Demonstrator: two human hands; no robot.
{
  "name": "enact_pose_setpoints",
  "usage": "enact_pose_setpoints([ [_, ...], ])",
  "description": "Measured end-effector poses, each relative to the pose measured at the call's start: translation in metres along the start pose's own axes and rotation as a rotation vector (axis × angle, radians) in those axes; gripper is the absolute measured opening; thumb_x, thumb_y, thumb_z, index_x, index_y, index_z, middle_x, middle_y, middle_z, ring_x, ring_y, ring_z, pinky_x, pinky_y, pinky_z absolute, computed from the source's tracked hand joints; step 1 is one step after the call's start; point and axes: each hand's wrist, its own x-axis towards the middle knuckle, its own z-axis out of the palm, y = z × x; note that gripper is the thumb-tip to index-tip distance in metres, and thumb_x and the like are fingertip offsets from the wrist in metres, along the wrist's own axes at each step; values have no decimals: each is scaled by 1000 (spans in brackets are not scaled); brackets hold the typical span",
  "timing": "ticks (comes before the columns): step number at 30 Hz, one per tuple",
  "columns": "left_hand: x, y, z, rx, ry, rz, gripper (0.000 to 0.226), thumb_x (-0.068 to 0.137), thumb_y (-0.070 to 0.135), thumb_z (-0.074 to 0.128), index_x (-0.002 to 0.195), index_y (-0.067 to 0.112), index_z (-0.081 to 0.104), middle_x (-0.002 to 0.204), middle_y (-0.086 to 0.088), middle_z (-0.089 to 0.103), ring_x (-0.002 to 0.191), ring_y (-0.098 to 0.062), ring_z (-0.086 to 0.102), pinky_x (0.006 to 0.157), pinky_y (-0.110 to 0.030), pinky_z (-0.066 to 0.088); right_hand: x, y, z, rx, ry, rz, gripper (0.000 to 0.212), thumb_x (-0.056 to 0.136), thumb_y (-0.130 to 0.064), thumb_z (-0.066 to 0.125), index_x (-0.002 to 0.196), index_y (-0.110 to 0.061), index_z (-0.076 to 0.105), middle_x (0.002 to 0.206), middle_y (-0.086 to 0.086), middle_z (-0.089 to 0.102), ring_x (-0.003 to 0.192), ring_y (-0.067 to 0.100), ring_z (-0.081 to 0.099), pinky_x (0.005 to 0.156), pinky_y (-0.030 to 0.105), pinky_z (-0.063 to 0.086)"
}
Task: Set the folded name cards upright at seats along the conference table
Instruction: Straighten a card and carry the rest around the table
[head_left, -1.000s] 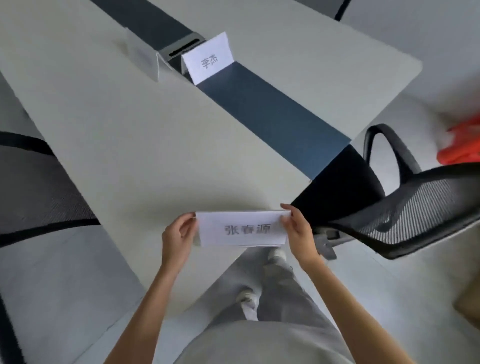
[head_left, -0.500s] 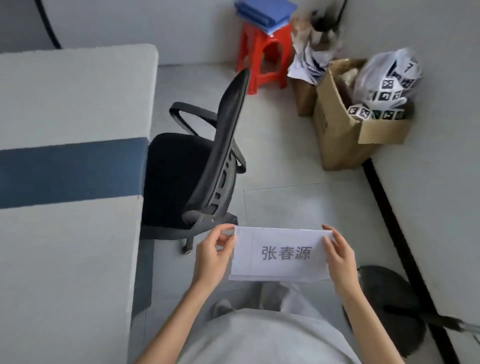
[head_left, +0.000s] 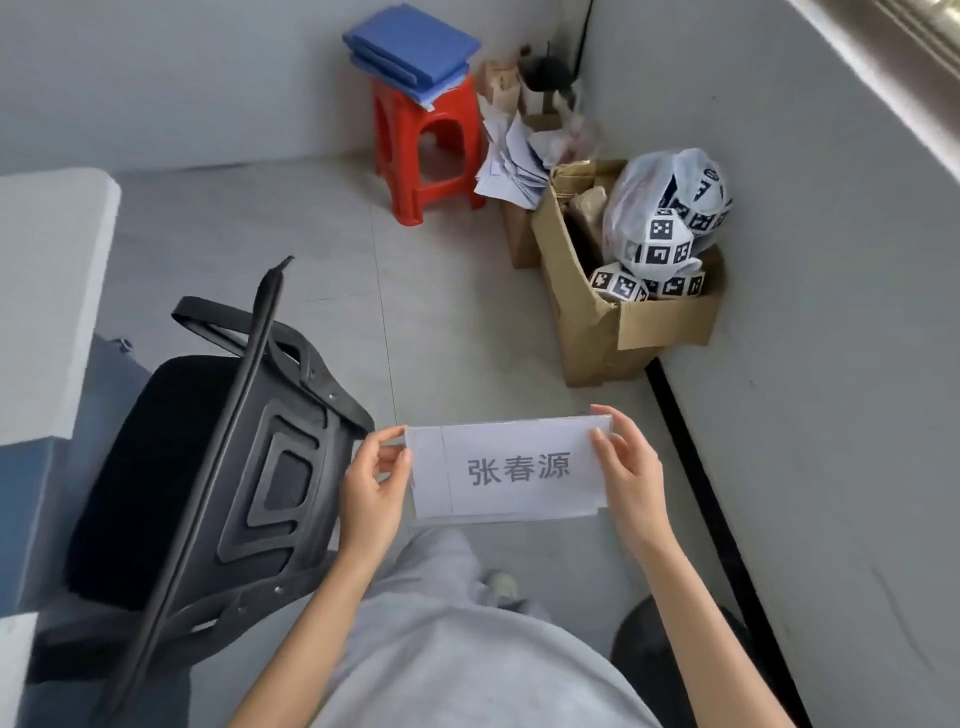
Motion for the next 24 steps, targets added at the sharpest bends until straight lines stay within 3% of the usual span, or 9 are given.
enact_pose_setpoints([
  [2,36,7,6,-15,46,-9,18,87,7,52,101,18,55,86,2,60,84,-17,57,79,-29,47,44,-14,10,2,-43,-25,19,81,-43,46,97,-44,56,84,29,60,67,29,49,65,36,41],
  [5,102,12,15,-23,107,-25,17,87,8,52,101,17,55,84,3,60,83,-16,57,79,-32,47,113,-32,32,8,-92,-50,16,80,-42,47,93,-46,56,85,30,59,67,22,47,65,35,40],
  [8,180,23,23,-33,153,-14,17,87,7,53,98,19,56,85,8,61,79,-1,59,77,-24,46,185,-52,56,9,-113,-56,17,79,-43,48,94,-42,58,87,27,63,71,26,52,67,39,44],
  [15,357,80,11,-39,186,9,18,87,9,53,99,19,59,89,12,61,79,11,56,70,-1,42,334,-126,112,-18,-191,-102,12,89,-31,48,97,-34,57,86,31,59,70,24,50,63,40,40],
  [21,477,98,-22,-66,365,-47,19,87,9,52,98,22,59,89,9,62,79,10,56,70,-1,42,466,-192,194,-65,-358,-156,13,92,-23,48,94,-31,57,79,13,58,72,21,48,64,36,38],
  [24,529,91,-42,-81,500,-91,18,87,9,52,98,22,60,93,8,63,83,4,58,70,-1,41,531,-227,250,-110,-477,-207,10,89,-30,50,92,-35,58,78,25,57,70,21,48,65,36,38],
])
